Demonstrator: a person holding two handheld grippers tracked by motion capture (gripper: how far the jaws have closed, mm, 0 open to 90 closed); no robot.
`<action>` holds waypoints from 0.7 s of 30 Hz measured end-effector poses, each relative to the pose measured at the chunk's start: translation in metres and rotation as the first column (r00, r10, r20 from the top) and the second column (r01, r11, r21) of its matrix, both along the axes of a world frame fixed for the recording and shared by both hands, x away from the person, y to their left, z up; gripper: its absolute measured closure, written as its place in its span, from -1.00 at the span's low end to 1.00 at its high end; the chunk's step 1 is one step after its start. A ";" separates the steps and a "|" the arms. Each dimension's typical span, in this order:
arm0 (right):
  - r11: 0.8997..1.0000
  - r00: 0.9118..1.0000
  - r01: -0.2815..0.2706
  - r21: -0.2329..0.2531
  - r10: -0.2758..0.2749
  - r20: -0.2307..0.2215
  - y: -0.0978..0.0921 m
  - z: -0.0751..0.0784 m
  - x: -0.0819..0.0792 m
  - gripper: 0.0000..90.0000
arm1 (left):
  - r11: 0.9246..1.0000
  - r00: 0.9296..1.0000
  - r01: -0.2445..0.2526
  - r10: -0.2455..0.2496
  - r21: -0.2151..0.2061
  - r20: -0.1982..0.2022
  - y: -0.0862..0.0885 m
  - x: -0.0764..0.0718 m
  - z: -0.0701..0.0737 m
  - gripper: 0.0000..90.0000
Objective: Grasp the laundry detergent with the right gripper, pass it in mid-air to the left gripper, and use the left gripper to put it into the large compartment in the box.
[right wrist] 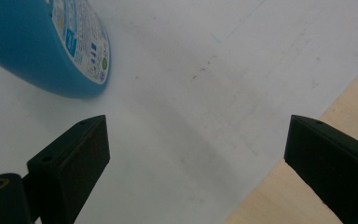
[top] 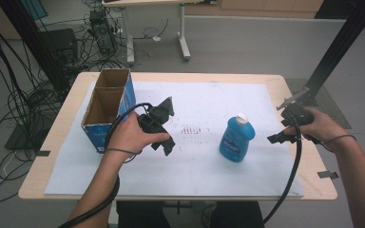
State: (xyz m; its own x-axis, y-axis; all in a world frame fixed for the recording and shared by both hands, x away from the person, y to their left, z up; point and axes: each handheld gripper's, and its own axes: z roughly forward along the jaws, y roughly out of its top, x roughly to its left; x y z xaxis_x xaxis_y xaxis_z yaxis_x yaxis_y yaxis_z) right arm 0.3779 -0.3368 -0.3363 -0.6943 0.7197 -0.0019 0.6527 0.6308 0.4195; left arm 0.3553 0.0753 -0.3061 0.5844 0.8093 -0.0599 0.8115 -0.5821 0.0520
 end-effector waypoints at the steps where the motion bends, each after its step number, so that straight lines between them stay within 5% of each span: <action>1: 1.000 1.000 0.000 0.000 0.000 0.000 0.000 0.000 0.000 -0.86 | 1.000 1.000 0.000 0.000 0.000 0.000 0.000 0.000 0.000 -0.78; 21: 0.996 0.998 -0.025 0.084 0.020 0.061 0.014 -0.019 -0.038 -0.89 | 0.999 0.999 -0.046 0.046 -0.005 0.007 0.009 -0.008 -0.016 -0.79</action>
